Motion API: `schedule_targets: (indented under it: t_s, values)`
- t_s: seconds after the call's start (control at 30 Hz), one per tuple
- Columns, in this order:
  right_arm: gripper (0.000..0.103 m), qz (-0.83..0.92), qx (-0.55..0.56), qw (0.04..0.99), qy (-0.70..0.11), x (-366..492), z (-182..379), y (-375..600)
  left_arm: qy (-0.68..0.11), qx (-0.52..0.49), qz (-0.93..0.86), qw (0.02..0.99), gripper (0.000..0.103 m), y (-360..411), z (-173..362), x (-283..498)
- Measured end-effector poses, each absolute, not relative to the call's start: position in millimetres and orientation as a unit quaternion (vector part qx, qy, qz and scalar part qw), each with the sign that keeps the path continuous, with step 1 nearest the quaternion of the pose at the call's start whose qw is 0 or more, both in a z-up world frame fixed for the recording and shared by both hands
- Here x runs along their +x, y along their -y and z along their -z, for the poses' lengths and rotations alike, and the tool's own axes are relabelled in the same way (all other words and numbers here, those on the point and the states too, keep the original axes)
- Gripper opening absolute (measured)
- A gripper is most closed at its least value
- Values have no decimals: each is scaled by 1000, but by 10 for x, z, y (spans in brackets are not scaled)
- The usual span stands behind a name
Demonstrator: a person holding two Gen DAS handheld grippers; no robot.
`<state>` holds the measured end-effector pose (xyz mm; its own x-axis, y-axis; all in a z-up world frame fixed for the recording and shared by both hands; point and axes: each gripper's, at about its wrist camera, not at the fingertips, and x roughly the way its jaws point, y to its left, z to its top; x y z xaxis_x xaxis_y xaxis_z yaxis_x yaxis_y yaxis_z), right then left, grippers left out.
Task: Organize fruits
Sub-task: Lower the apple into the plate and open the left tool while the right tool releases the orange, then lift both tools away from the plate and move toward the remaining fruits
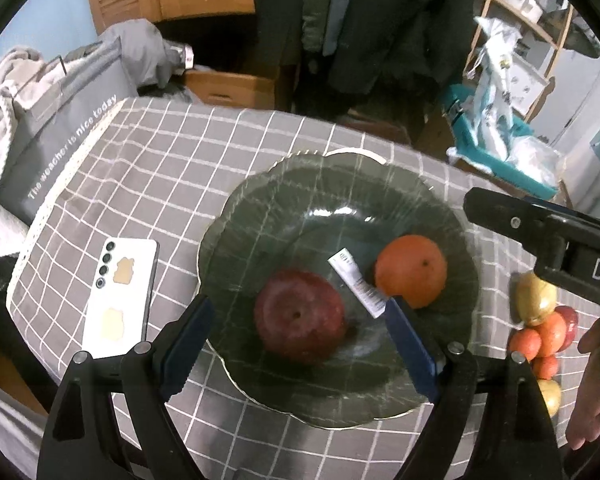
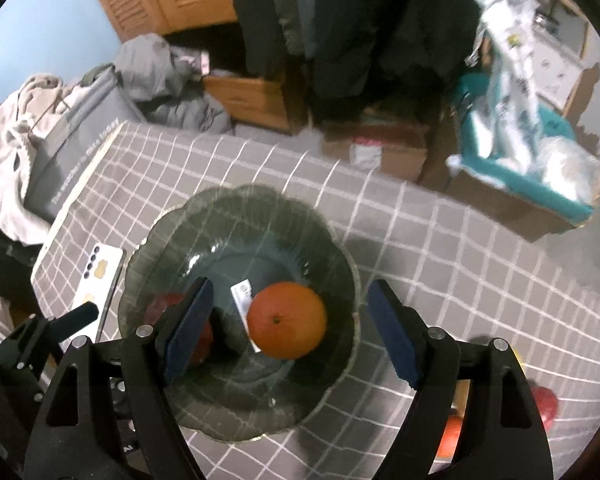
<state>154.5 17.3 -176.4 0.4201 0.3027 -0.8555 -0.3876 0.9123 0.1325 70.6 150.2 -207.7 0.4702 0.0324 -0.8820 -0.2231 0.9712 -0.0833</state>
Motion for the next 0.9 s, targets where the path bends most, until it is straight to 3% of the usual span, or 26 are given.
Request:
schedule_targets:
  t_s: [0.5,0.9]
  values:
    - [81,-166,-26,901,-400,1054,881,445,-463,-69,-30,883,88,-1143,1489,519]
    - [81,-145,-18,925,-352,617,534,976,-419,-58,10,906,91,-841,1089,323]
